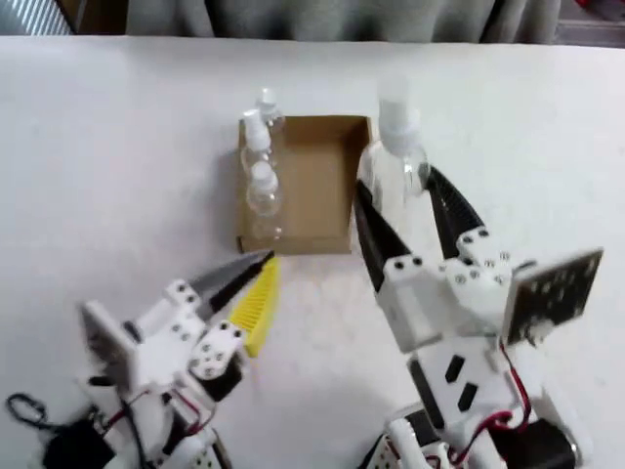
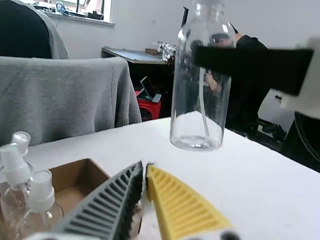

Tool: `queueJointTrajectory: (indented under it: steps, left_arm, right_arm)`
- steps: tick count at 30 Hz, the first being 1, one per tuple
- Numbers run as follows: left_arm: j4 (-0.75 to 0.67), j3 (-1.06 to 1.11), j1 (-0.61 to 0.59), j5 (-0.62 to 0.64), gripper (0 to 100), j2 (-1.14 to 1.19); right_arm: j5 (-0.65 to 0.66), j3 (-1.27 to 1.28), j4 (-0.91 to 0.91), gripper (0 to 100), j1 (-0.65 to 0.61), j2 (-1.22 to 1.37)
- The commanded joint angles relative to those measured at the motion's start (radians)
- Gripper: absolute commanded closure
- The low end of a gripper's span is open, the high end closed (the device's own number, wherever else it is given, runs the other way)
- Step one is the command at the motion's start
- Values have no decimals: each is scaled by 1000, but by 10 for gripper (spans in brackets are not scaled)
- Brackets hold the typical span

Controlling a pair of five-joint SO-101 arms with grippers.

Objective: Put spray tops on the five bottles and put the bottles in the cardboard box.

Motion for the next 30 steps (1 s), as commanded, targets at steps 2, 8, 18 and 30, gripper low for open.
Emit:
queueJointTrajectory:
  steps: [2, 8, 18, 30]
  left_arm:
    - [-138, 109, 50, -8, 980, -8]
    - [-296, 201, 105, -6, 980, -8]
    - [-315, 218, 59, 0, 980, -8]
    - [-480, 328, 18, 34, 980, -8]
  right_arm:
    - [-40, -84, -24, 984, -39, 122]
    - [-40, -91, -31, 984, -153, 216]
    - [-38, -91, 16, 984, -286, 186]
    - [55, -86, 140, 984, -286, 84]
